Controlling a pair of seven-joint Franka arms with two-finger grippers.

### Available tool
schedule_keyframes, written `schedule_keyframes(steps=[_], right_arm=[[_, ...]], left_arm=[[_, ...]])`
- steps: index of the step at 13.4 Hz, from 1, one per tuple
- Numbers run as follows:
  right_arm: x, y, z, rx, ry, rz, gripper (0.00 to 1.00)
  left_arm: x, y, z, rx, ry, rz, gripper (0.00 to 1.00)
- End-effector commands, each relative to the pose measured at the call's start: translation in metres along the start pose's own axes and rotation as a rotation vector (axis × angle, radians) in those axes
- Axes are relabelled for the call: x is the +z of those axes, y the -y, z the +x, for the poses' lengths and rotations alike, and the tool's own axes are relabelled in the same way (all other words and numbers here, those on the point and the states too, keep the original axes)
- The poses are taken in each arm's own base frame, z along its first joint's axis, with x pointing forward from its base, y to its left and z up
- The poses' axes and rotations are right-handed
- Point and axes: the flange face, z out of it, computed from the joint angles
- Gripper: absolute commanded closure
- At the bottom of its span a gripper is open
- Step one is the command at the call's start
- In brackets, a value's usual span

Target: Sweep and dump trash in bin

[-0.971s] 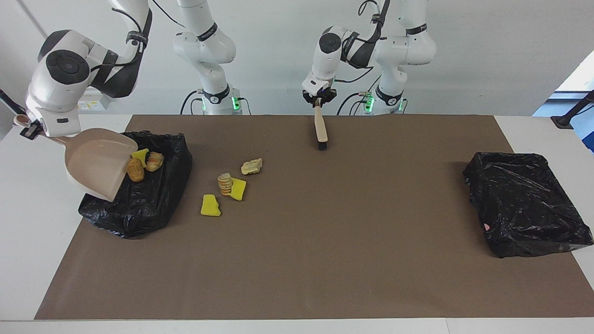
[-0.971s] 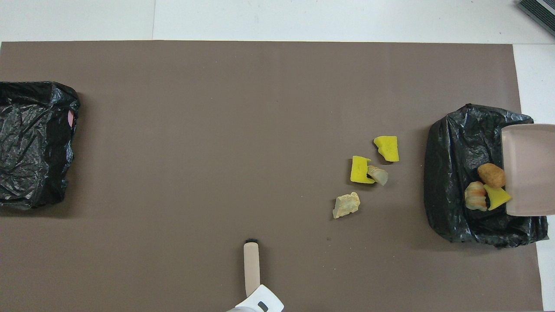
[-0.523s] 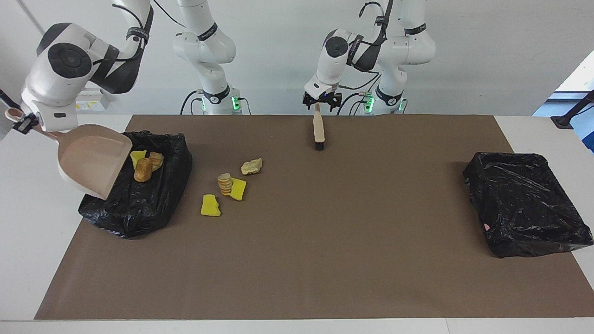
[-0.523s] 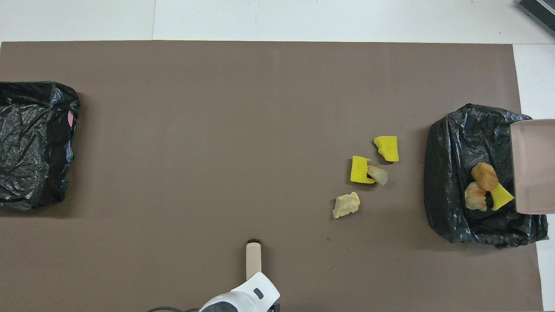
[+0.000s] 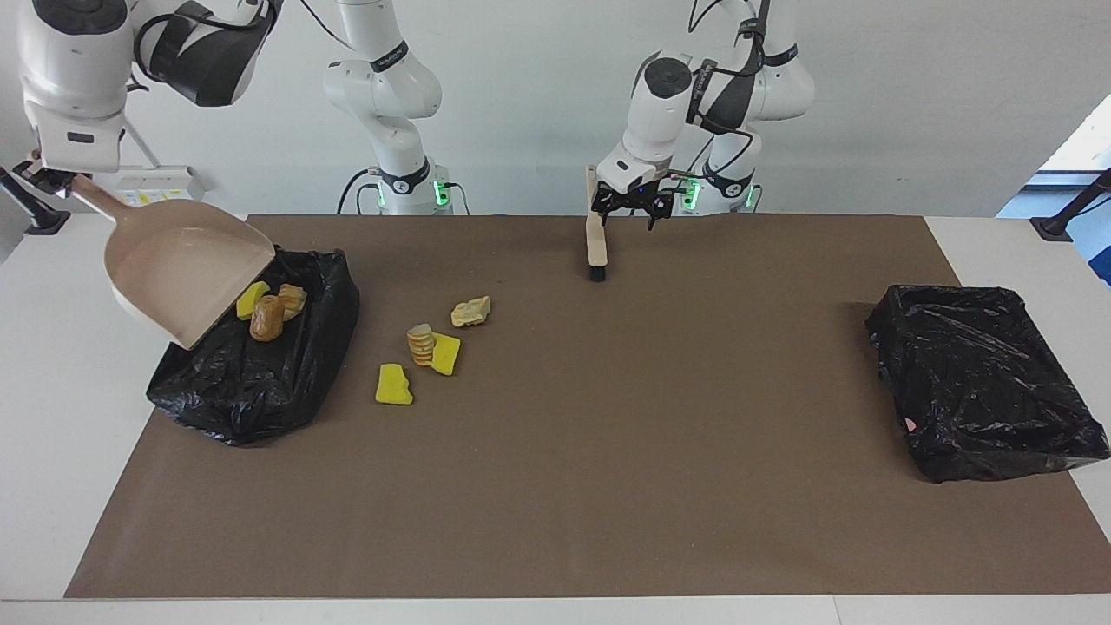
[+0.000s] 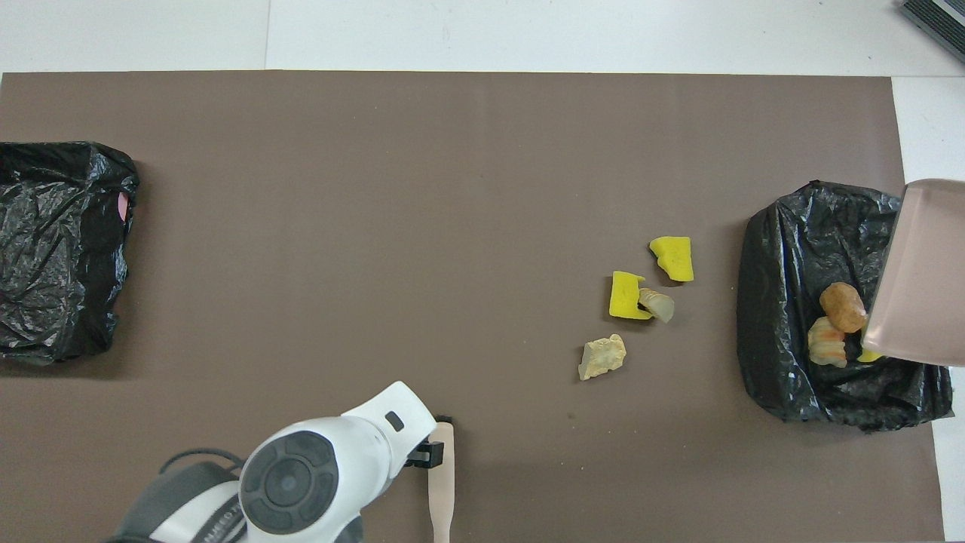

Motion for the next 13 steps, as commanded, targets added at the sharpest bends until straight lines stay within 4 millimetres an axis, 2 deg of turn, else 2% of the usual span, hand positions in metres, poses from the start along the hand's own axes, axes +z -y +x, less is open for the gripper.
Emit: schedule_keyframes(steps=[1,4,6,8,10,13], right_arm=[[-0.017,0.013,0.033,0.167,-0.076,0.077,1.00],[-0.049,0.038,0.086,0.354,-0.159,0.143,1.00],[-0.076,0.056,0.128,0.476,-0.201,0.169,1.00],[-0.095,0.072,0.160,0.564,-0.240,0.207,1.00],[-0.104,0.084,0.195,0.648,-0.256,0.268,1.00],[-0.117,0.103,0.251,0.806,-0.265,0.355,1.00]], left_arm=[[-0.030,0.016,0.051,0.019,0.013,0.033,0.00],[-0.092,0.052,0.107,0.023,-0.012,0.041,0.00],[-0.122,0.084,0.125,0.032,-0.046,0.059,0.00],[-0.147,0.113,0.134,0.008,-0.073,0.049,0.00],[-0.173,0.147,0.136,0.003,-0.075,0.045,0.00],[-0.208,0.184,0.139,0.016,-0.101,0.039,0.00]])
